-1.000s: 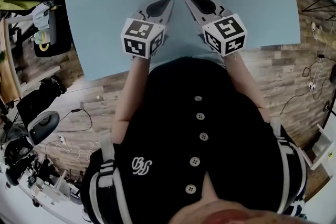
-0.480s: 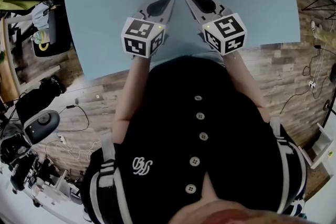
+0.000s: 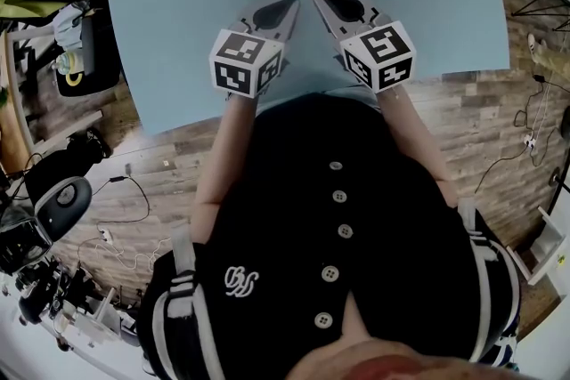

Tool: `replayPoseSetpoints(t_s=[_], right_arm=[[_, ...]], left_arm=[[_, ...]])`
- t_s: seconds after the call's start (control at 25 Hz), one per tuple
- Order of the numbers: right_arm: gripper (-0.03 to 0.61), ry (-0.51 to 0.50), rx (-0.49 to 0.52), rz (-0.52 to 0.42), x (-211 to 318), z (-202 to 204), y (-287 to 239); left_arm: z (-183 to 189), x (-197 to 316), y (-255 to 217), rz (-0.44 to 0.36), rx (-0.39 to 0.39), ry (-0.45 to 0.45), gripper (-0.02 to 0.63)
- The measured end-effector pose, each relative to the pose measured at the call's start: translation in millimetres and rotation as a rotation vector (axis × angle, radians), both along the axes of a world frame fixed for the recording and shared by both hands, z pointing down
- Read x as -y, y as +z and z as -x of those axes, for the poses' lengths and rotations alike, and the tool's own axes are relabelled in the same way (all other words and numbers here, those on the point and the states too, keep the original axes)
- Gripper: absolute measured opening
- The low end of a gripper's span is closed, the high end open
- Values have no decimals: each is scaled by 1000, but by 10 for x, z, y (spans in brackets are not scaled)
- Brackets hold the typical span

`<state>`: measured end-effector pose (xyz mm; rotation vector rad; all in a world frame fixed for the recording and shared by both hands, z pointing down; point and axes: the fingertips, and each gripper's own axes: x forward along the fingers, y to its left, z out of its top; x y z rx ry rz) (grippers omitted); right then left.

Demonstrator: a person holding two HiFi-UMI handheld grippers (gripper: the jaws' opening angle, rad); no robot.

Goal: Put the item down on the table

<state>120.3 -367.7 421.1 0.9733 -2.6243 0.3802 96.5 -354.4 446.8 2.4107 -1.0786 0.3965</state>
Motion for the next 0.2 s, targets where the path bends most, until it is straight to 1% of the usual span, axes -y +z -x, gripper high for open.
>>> replayPoseSetpoints(t_s=[0.2], right_arm=[[12, 2, 0, 0, -9, 25, 28]], left_arm=[[38, -8, 21, 0, 0, -2, 9]])
